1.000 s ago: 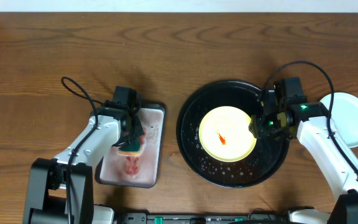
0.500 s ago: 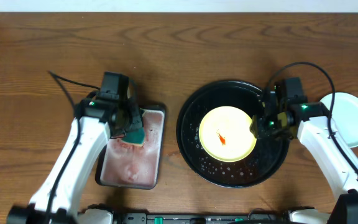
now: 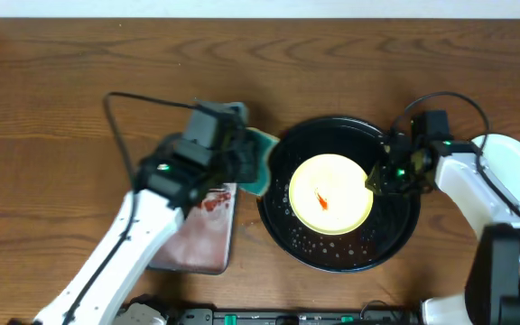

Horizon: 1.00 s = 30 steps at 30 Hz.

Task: Clean dirty plates on tray and stack at the side
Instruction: 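Scrub the yellow plate with the sponge while right gripper holds its rim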

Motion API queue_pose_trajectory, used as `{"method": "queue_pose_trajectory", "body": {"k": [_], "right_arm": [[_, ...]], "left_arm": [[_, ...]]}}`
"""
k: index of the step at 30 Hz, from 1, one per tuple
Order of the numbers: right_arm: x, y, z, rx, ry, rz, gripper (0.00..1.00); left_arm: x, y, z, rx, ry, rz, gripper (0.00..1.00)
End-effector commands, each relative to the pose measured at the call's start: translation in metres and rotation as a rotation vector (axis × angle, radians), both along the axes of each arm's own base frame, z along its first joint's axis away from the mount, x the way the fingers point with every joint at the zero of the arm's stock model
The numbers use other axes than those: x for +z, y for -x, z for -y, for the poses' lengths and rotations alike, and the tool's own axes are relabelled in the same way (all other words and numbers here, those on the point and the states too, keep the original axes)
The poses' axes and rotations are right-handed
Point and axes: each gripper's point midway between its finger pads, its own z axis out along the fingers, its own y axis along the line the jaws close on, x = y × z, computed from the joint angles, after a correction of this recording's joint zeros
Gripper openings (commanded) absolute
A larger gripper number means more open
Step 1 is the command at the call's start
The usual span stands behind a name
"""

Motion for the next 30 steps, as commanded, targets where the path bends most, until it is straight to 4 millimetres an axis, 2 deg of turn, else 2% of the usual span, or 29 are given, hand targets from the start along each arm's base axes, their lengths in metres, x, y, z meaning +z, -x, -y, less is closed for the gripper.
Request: {"method": "queue_pose_trajectory", "body": {"k": [1, 3, 4, 9, 13, 17, 22, 23, 24, 25, 27, 30], "right_arm": [[-0.013, -0.005, -0.008, 0.035, -0.011, -0.009, 0.15], [-0.019, -0.007, -0.007, 0.027, -0.005, -0.018, 0.09], [-0.022, -0.006, -0.008, 0.031, -0.004, -0.025, 0.02], [-0.031, -0.004, -0.001, 0.006, 0.074, -0.052, 0.01], [-0.036, -0.005, 0.016, -0.036, 0.213, -0.054, 0.01], [-0.038, -0.004, 0.016, -0.027, 0.277, -0.048, 0.01], [-0.038, -0.002, 0.007, -0.008, 0.309, -0.041, 0.01], [-0.038, -0.002, 0.007, -0.009, 0.318, -0.042, 0.01], [-0.038, -0.001, 0.007, -0.016, 0.320, -0.046, 0.01], [-0.038, 0.000, 0.007, -0.016, 0.318, -0.050, 0.01], [-0.038, 0.002, 0.006, -0.011, 0.320, -0.055, 0.01], [-0.039, 0.004, 0.006, 0.000, 0.326, -0.064, 0.01]], "left_arm": [[-0.013, 0.003, 0.036, -0.013, 0.041, -0.068, 0.07], [-0.027, 0.004, 0.054, -0.014, 0.055, -0.109, 0.07], [-0.038, 0.005, 0.069, -0.020, 0.077, -0.145, 0.07], [-0.068, 0.015, 0.129, -0.120, 0.213, -0.272, 0.07], [-0.102, 0.020, 0.150, -0.121, 0.221, -0.348, 0.07], [-0.137, 0.024, 0.156, -0.120, 0.172, -0.388, 0.07], [-0.185, 0.021, 0.143, -0.061, 0.054, -0.413, 0.07], [-0.201, 0.021, 0.131, -0.030, -0.014, -0.419, 0.07], [-0.207, 0.020, 0.120, 0.000, -0.062, -0.421, 0.07], [-0.214, 0.015, 0.094, 0.066, -0.170, -0.398, 0.07], [-0.214, 0.007, 0.069, 0.131, -0.275, -0.353, 0.07], [-0.202, -0.010, 0.031, 0.223, -0.449, -0.248, 0.07]]}}
